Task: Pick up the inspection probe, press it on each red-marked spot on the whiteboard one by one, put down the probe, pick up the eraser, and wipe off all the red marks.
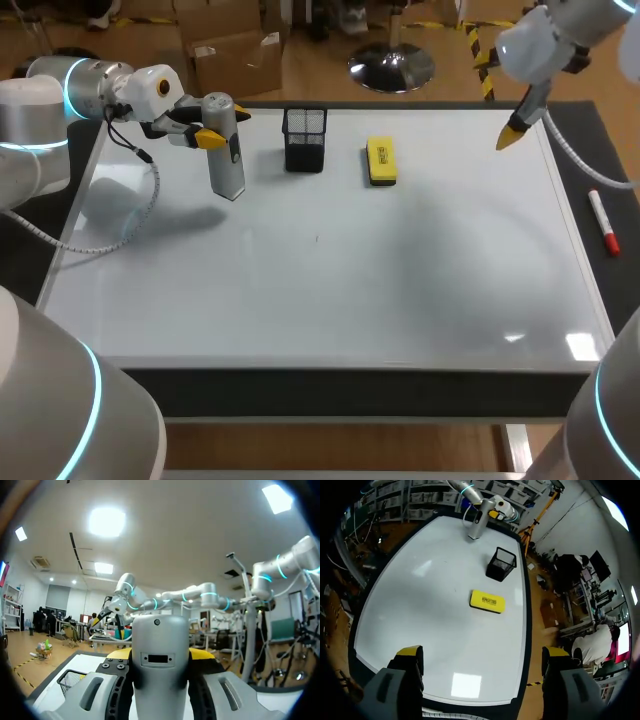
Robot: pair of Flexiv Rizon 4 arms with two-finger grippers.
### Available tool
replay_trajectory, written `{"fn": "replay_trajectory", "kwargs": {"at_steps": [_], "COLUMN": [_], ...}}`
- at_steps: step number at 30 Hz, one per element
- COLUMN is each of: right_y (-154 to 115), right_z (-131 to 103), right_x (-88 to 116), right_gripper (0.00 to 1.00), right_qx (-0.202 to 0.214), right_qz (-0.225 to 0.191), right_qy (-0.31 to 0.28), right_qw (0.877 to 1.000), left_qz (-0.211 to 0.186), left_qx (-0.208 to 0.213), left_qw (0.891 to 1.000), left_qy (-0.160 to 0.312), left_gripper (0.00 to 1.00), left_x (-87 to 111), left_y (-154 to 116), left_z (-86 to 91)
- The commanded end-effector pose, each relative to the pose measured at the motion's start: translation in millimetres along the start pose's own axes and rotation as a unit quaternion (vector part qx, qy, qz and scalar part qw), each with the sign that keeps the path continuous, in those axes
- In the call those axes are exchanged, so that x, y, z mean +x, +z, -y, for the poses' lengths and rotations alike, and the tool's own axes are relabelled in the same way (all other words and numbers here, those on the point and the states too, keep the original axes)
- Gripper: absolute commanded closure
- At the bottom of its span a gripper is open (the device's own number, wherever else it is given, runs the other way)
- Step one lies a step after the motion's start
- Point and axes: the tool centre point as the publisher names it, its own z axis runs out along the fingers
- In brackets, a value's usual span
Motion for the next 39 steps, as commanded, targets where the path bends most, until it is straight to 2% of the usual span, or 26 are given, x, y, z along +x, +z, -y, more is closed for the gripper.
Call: {"fn": "replay_trajectory", "kwargs": {"at_steps": [1, 25, 27, 32, 39], "right_y": [-1, -1, -1, -1, -1], "right_z": [0, 0, 0, 0, 0], "right_x": [0, 0, 0, 0, 0], "right_gripper": [0.00, 0.00, 0.00, 0.00, 0.00], "right_qx": [0.002, 0.002, 0.002, 0.002, 0.002], "right_qz": [-0.002, -0.002, -0.002, -0.002, -0.002], "right_qy": [-0.001, -0.001, -0.001, -0.001, -0.001], "right_qw": [1.000, 1.000, 1.000, 1.000, 1.000], "left_qz": [-0.001, 0.000, 0.005, 0.048, 0.090], "left_qx": [-0.001, -0.001, -0.014, -0.024, -0.026], "left_qw": [1.000, 1.000, 1.000, 0.999, 0.995], "left_qy": [-0.001, -0.006, -0.005, -0.005, 0.022], "left_gripper": [1.00, 1.00, 1.00, 1.00, 1.00], "left_x": [-0.2, -3.3, -8.3, -21.2, -37.8], "left_y": [0, 0, -1, -9, -10], "left_z": [1.7, 2.9, 5.7, 16.7, 45.0]}}
